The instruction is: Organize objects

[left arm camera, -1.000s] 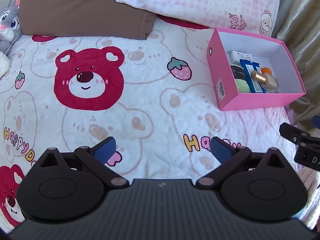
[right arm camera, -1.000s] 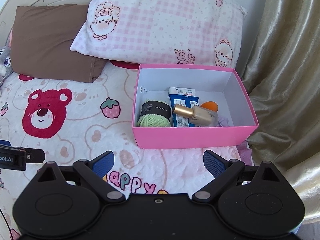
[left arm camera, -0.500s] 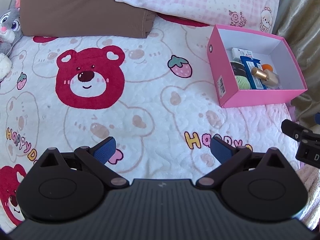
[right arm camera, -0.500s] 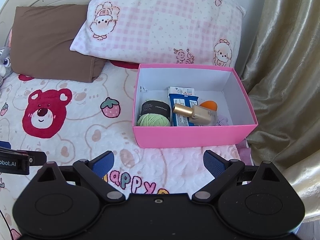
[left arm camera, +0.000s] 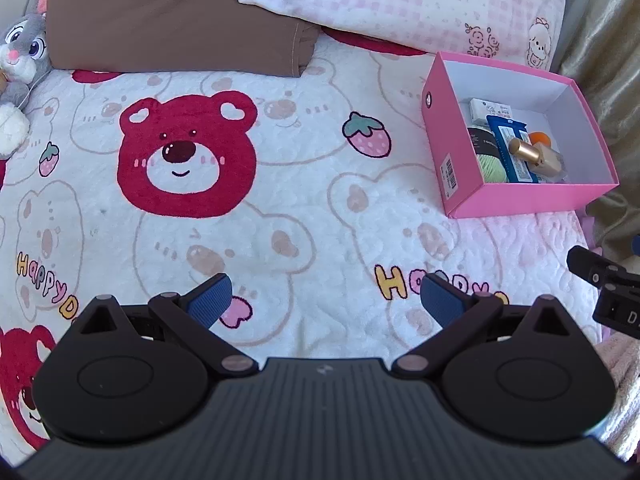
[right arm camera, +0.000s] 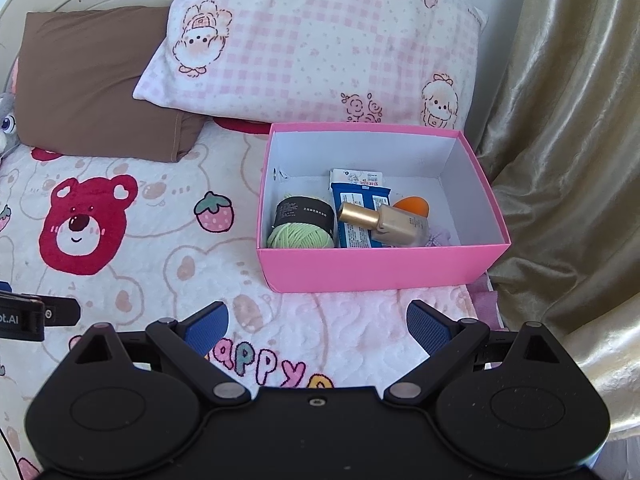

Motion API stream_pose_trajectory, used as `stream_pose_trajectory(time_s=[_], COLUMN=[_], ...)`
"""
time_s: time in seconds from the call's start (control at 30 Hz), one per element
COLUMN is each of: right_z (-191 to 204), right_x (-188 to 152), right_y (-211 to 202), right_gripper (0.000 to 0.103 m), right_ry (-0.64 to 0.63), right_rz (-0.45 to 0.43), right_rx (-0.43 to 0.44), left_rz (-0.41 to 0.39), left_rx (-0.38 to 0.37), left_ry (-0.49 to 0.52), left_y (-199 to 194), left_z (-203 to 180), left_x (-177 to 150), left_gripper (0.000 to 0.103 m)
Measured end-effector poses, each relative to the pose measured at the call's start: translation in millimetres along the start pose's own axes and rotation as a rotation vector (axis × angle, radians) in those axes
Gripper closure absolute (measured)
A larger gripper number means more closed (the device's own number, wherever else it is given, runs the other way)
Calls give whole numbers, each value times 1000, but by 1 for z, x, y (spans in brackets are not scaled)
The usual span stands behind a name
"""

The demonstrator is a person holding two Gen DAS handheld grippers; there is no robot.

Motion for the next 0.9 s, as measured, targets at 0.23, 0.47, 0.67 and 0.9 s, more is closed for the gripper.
stream_pose_trajectory(time_s=[0.23, 0.47, 0.67, 0.9], right_z=[-3, -4, -4, -3], right_x=[1, 2, 3, 1], right_y=[2, 1, 0, -3], right_gripper=[5, 5, 5, 5], right_ry=[0, -6, -3, -1], right_rz=[2, -4, -8, -8], right_rx=[2, 2, -1, -5], left_rz=[-3, 1, 0, -7], left_rx=[19, 23, 26, 27], left_ry=[-2, 4, -2, -1], left_y=[-1, -1, -1, 0], left_z=[0, 1, 2, 1], left_x=[-1, -1, 0, -2], left_gripper=[1, 1, 1, 1])
Point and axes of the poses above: each gripper's, at about its wrist camera, not at the fingertips, and y roughly the way its jaws point, z to its left, x to its top, the point moved 7 cm from there along y, roughly the way its jaws point, and after that the axes turned 13 degrees about -x, right-handed, at the moved point
